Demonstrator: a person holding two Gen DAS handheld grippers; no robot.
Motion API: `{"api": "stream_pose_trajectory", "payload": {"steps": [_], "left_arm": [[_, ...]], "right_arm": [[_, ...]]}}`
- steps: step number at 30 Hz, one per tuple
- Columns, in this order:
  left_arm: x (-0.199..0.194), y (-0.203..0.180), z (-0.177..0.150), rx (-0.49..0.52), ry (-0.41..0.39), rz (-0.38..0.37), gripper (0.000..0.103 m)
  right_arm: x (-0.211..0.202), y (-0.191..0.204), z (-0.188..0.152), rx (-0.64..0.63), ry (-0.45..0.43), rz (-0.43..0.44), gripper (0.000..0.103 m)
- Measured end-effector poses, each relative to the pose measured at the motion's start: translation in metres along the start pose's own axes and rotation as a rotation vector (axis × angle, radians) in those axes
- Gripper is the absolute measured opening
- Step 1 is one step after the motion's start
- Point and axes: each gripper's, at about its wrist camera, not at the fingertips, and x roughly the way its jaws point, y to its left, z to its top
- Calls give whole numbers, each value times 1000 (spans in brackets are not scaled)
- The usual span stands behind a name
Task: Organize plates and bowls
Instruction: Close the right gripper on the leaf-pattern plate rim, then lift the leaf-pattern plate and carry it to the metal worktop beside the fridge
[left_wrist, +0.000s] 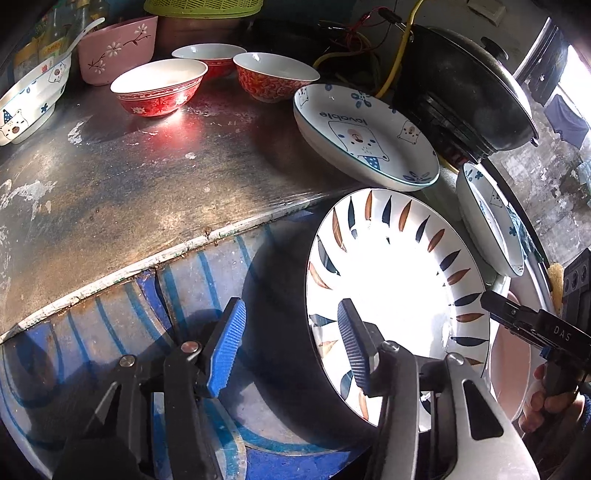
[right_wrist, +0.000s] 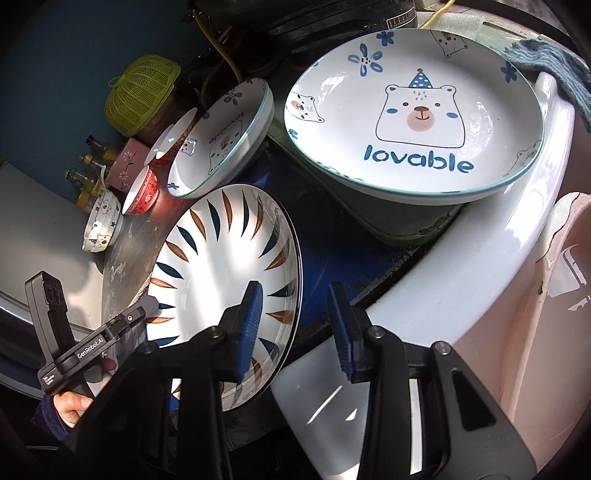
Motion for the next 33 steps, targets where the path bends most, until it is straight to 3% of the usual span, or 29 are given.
{"api": "stream_pose_trajectory", "payload": {"steps": [6,10,13,20,33], "left_arm": [[13,-6,6,9,38,-52,33],[22,-9,10,12,51,-64,28],[26,-9,15,6,67,-80,15],[24,-13,16,34,73,-78,15],[0,-11,9,28,32,-52,15]], "right_arm": [[14,-5,7,4,20,33,26],[22,-3,8,-11,39,36,16],[23,-2,8,-26,36,18,13],[24,1,8,-69,37,-18,11],[20,15,12,-115,37,7,11]]}}
